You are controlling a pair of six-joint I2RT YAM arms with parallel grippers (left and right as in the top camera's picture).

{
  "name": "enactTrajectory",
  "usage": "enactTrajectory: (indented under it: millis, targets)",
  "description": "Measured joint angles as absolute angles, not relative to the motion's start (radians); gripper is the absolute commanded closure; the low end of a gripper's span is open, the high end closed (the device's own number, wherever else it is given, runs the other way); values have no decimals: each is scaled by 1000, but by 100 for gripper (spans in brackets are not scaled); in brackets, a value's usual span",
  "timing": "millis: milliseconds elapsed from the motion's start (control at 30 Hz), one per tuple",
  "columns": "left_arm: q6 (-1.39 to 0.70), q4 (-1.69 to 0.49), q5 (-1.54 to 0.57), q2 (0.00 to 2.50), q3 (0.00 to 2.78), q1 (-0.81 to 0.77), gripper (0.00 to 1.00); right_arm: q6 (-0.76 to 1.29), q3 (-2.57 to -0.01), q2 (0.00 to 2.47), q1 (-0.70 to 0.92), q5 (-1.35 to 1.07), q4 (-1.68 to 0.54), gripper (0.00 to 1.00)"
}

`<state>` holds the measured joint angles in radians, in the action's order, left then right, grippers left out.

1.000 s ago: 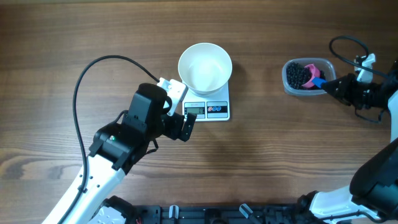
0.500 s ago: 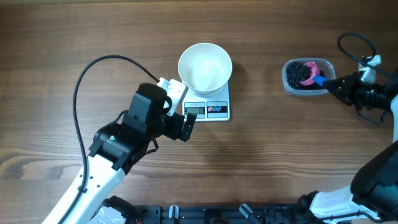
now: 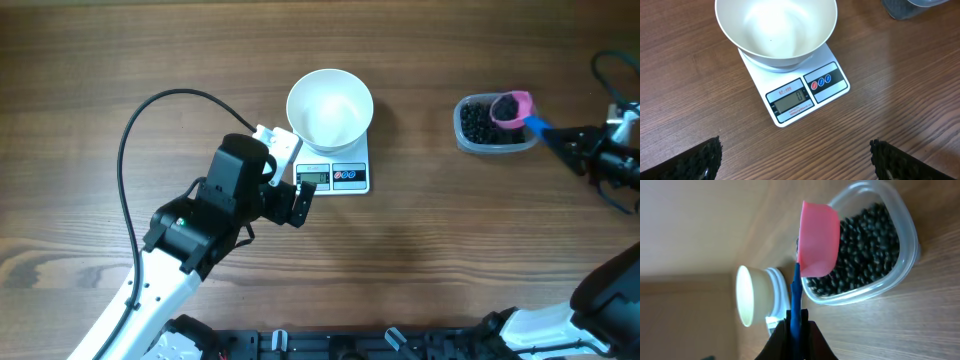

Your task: Scoop item into bowl and weigh 150g on scale

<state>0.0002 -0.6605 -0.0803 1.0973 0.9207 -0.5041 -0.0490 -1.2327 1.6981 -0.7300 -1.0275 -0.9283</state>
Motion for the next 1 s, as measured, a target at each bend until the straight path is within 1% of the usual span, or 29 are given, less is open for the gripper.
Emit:
enactTrajectory:
  millis: [267, 500, 600, 700, 800, 1000]
  targets:
    - [0, -661, -80, 1098, 921, -504, 0, -40, -1233, 1698, -756, -1227, -931, 96]
    - [0, -661, -80, 1098, 921, -504, 0, 60, -1233, 1698, -730, -1301, -931, 96]
    - [0, -661, -80, 1097, 921, -504, 0, 105, -1233, 1698, -640, -1339, -926, 96]
    - [0, -660, -80, 1098, 921, -504, 0, 168, -1231, 1698, -525, -1353, -853, 96]
    - [0, -659, -80, 1098, 921, -504, 0, 278, -1227, 1698, -406, -1360, -713, 96]
    - [0, -660, -81, 1098, 921, -504, 0, 543, -1216, 1700, -177, -1338, -334, 96]
